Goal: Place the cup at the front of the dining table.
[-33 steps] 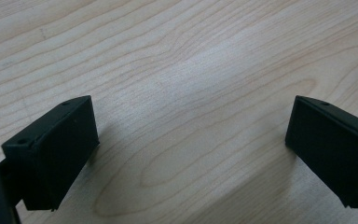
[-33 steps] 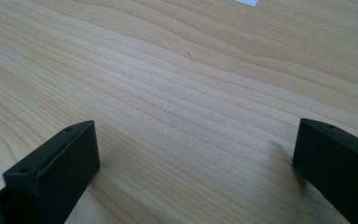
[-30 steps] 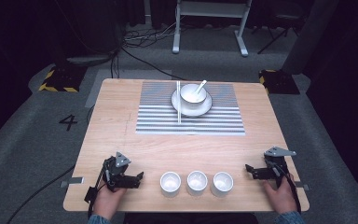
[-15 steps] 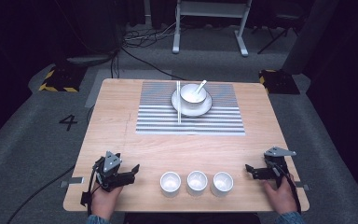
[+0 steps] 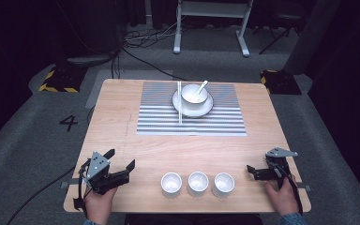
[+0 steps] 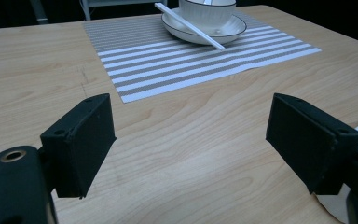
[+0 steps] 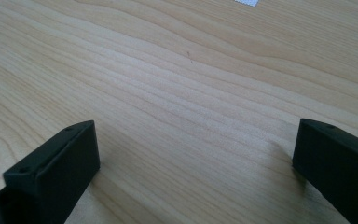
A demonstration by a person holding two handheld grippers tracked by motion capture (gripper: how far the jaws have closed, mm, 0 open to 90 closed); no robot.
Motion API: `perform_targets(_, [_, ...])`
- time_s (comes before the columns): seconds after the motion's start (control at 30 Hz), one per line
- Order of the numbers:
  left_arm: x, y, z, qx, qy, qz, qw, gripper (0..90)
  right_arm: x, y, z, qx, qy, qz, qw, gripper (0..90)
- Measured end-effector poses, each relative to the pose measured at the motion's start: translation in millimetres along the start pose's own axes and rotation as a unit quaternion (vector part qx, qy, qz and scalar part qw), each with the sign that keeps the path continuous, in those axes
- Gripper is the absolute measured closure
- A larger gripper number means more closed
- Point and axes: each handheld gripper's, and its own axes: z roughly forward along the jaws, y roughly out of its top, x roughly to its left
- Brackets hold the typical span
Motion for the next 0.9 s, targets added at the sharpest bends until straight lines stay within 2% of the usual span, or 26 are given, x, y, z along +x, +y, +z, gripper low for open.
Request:
perform_targets(0.13, [0.8, -0.8, 1.4, 0.004, 0.000, -0.008, 1.0000, 15.6, 0.0, 0.0, 0.0, 0.000, 0.000, 0.000, 1.0000, 0.6])
perform_targets(0.23, [0.6, -1.2, 2.3, 0.006, -0.005, -0.006, 1.0000, 15.5, 0.0, -0.1, -0.1, 0.000, 0.000, 0.000, 1.0000, 0.6])
perform_targets(0.37, [-4.7, 0.1, 4.8, 0.000, -0.031, -0.001, 0.9995, 15.3, 0.0, -0.1, -0.1, 0.000, 0.000, 0.000, 1.0000, 0.6])
perform_targets(0.47, [-11.5, 3.1, 5.1, -0.007, -0.052, 0.004, 0.9986, 15.0, 0.0, -0.1, -0.1, 0.000, 0.000, 0.000, 1.0000, 0.6])
perform_targets(0.67, [-25.9, 9.8, 3.0, -0.011, -0.073, 0.007, 0.9972, 14.9, 0.0, -0.1, -0.1, 0.000, 0.000, 0.000, 1.0000, 0.6])
perform_targets(0.87, [-43.5, 12.9, 3.8, -0.004, -0.084, 0.018, 0.9963, 14.9, 0.0, -0.1, -0.1, 0.000, 0.000, 0.000, 1.0000, 0.6])
perform_targets(0.9, [-50.3, 14.4, 4.4, -0.006, -0.097, 0.020, 0.9951, 14.7, 0.0, -0.1, -0.1, 0.000, 0.000, 0.000, 1.0000, 0.6])
